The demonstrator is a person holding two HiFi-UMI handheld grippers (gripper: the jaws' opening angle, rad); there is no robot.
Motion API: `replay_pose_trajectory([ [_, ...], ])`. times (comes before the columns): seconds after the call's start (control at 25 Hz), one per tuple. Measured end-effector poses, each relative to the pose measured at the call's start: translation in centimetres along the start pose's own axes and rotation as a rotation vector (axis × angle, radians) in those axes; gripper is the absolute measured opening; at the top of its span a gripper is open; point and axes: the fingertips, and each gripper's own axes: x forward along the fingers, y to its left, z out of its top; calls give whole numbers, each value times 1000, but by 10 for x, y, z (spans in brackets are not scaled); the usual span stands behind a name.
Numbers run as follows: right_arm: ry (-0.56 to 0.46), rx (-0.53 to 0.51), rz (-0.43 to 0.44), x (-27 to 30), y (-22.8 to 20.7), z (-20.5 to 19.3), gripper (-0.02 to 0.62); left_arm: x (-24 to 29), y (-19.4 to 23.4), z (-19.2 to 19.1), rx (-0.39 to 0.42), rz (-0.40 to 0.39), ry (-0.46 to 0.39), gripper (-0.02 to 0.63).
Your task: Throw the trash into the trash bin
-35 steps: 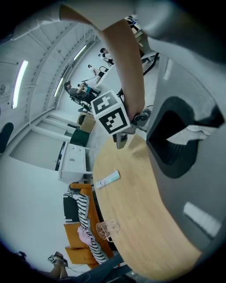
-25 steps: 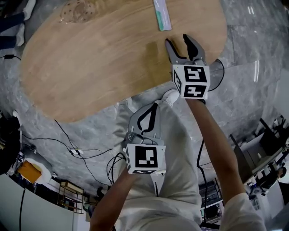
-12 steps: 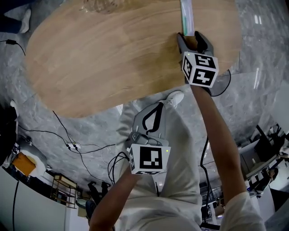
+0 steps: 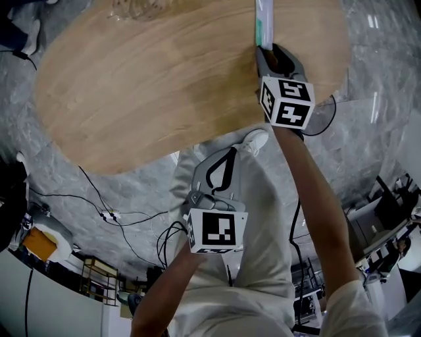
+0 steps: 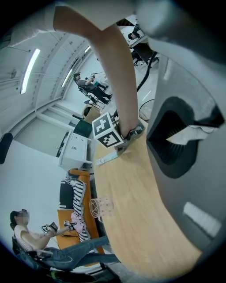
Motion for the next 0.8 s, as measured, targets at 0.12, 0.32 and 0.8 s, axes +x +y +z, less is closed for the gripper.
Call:
replay_pose_trajectory([
  [0.12,-17,-24,-2,-14,-4,-3,158,1,-4,-3,9,-6,5,0],
  [0.32,-32,-35,-6,-37,-16,-12,156,7,-17,-4,34,-21,13,0],
  [0.8,-78,48,-86,-112,-86,-53,156,34,-87,-8,142,-87,39,0],
])
